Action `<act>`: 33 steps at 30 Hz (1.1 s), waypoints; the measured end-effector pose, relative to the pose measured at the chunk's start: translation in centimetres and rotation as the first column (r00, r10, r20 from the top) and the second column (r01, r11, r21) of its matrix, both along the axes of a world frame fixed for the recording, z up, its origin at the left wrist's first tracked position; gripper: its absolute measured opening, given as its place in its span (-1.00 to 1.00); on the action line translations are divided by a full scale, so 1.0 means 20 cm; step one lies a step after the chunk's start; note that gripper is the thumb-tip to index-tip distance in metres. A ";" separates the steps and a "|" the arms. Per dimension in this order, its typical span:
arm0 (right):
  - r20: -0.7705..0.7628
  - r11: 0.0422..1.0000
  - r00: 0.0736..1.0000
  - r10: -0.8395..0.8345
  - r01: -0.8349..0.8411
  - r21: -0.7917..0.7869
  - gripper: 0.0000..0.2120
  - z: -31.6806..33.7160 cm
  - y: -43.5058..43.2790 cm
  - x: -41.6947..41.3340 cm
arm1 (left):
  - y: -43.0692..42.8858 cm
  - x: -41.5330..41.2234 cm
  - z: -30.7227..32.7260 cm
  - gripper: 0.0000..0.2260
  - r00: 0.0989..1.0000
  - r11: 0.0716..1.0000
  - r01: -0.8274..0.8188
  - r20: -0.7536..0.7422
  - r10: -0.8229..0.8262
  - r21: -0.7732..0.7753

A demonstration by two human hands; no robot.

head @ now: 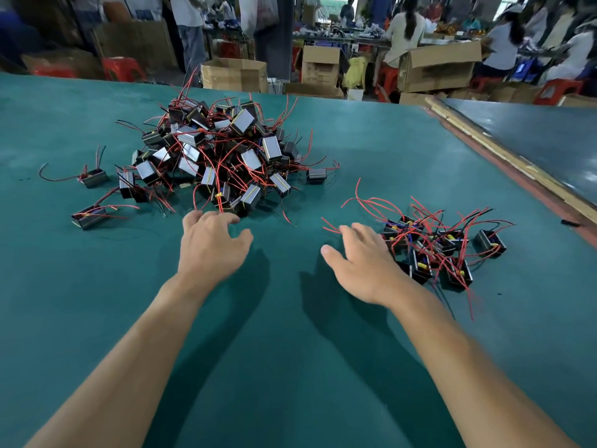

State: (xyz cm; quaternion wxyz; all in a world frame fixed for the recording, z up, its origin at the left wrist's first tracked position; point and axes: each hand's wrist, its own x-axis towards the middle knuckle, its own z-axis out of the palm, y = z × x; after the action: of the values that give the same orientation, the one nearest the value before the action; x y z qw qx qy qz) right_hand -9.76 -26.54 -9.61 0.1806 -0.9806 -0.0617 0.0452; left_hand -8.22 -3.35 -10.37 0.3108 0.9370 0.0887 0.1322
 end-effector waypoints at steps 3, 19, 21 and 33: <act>0.024 0.995 0.995 -0.100 0.099 0.027 -0.49 0.00 -0.05 0.03 | 0.00 0.01 0.00 -0.57 0.999 0.997 0.005 -0.037 -0.008 -0.073; 0.248 0.879 0.923 0.293 -0.362 0.310 -0.49 0.04 0.05 -0.06 | -0.11 -0.11 0.18 -0.68 0.601 0.439 0.479 -0.081 -0.795 -0.760; 0.182 0.900 0.940 0.289 -0.331 0.282 -0.66 0.03 0.06 -0.07 | -0.08 -0.09 0.19 -0.65 0.658 0.393 0.419 -0.025 -0.753 -0.818; 0.089 0.938 0.952 0.294 -0.305 0.167 -0.75 0.04 0.03 -0.08 | -0.03 0.11 0.03 -0.57 0.994 0.999 0.030 0.107 -0.025 -0.044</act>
State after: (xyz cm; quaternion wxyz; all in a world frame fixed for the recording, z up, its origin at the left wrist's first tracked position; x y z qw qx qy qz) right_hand -11.27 -26.02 -8.80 0.2569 -0.9405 -0.2196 0.0354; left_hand -6.03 -3.98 -9.76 0.3382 0.9224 0.0622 0.1757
